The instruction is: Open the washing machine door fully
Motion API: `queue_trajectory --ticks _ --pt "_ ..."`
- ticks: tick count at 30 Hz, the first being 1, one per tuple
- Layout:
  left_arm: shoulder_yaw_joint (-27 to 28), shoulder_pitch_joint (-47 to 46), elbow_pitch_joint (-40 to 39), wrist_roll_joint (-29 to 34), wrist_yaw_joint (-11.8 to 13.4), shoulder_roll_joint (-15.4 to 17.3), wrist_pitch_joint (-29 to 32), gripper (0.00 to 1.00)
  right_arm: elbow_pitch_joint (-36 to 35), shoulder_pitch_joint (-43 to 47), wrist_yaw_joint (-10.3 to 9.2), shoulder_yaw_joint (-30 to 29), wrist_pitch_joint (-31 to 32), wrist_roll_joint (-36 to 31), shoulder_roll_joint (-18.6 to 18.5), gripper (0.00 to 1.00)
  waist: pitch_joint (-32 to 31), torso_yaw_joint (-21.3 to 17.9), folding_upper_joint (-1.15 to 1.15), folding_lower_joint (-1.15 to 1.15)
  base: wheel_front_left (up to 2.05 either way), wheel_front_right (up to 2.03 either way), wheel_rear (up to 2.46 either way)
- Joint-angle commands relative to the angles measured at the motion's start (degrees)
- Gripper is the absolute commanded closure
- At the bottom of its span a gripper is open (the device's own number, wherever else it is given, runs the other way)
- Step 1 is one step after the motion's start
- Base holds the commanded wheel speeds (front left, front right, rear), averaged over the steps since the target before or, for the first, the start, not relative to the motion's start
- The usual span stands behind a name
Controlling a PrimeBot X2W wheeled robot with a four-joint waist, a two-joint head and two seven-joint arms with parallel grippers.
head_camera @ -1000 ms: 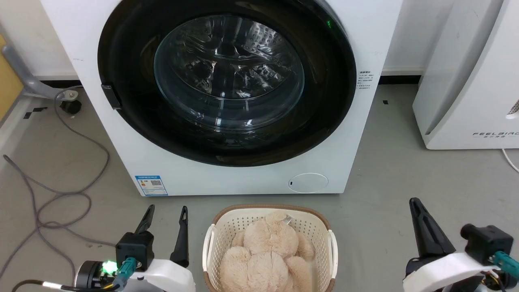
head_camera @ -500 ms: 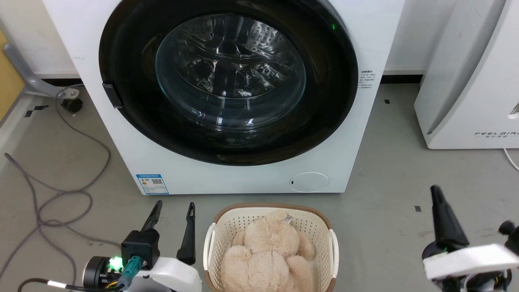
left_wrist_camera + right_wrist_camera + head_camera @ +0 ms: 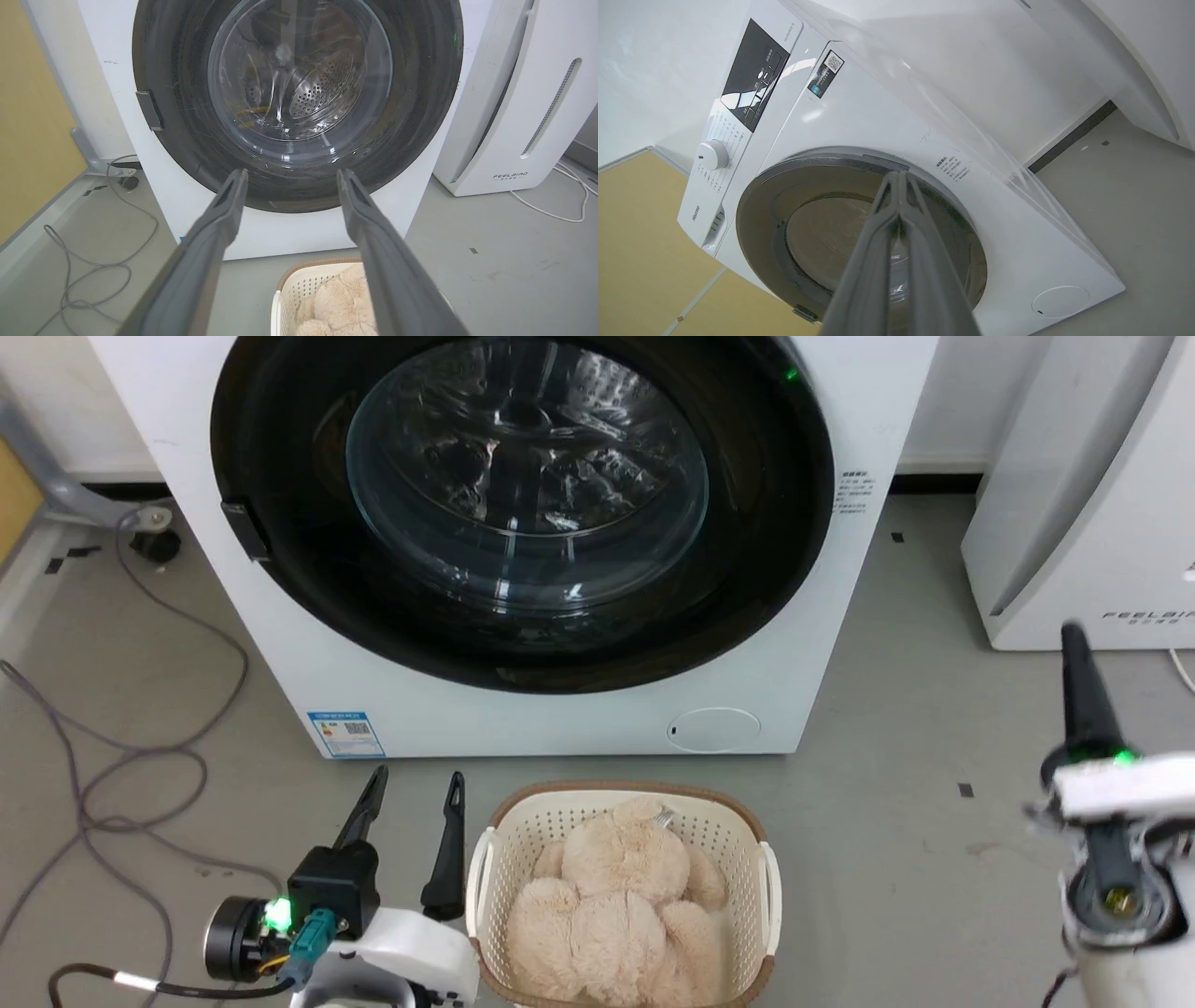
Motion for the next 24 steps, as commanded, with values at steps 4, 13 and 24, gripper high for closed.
queue_trajectory --ticks 4,13,24 --pt "-0.7 -1.7 -0.4 -0.5 0.2 0.4 -1.0 0.00 4.5 -7.4 0.04 2.3 -0.5 8.1 -3.4 1.00 1.4 0.3 0.00 0.00 0.00 0.00 0.00" --pt "-2.3 -3.6 -1.8 -0.4 0.5 0.5 -2.1 0.00 14.0 -21.8 0.04 10.0 0.6 20.5 -10.0 1.00 4.8 1.0 0.00 0.00 0.00 0.00 0.00" --pt "-4.6 -6.3 -3.1 -0.5 0.9 0.5 -3.4 0.00 27.8 -41.1 0.05 24.4 7.8 33.8 -15.9 1.00 8.9 2.1 0.00 0.00 0.00 0.00 0.00"
